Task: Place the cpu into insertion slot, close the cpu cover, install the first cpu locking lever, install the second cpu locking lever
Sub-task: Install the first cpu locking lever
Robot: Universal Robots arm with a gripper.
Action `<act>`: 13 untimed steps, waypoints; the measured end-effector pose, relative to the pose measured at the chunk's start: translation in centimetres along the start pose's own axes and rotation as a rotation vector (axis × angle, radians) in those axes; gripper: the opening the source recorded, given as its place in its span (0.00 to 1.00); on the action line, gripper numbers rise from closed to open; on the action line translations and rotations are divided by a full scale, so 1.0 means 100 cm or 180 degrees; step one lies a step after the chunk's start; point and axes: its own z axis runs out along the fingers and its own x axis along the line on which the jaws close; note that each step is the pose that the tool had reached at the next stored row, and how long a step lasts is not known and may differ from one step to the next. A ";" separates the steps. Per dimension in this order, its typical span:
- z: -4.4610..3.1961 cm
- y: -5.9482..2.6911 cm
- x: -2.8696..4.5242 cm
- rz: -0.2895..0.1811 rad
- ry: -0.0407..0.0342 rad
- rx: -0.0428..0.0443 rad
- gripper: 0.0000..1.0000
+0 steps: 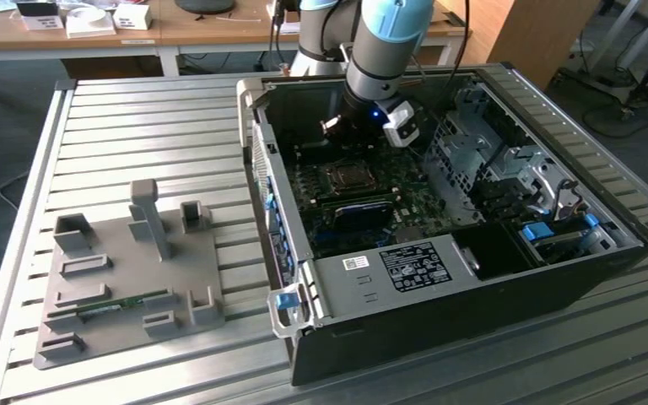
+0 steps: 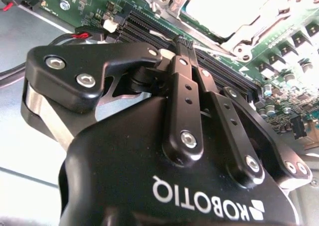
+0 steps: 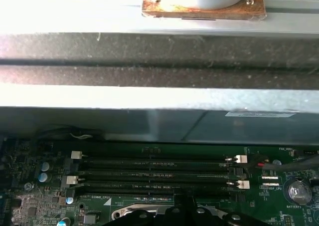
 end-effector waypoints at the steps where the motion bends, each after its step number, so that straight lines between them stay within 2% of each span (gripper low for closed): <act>1: -0.0001 0.0000 0.0000 0.0001 0.0000 0.0000 0.11; 7: -0.0002 0.0000 0.0000 0.0003 -0.0001 0.0001 0.11; 10: -0.0003 0.0000 0.0000 0.0010 0.0024 0.0002 0.11; 13: -0.0002 0.0000 0.0000 0.0011 0.0029 0.0001 0.11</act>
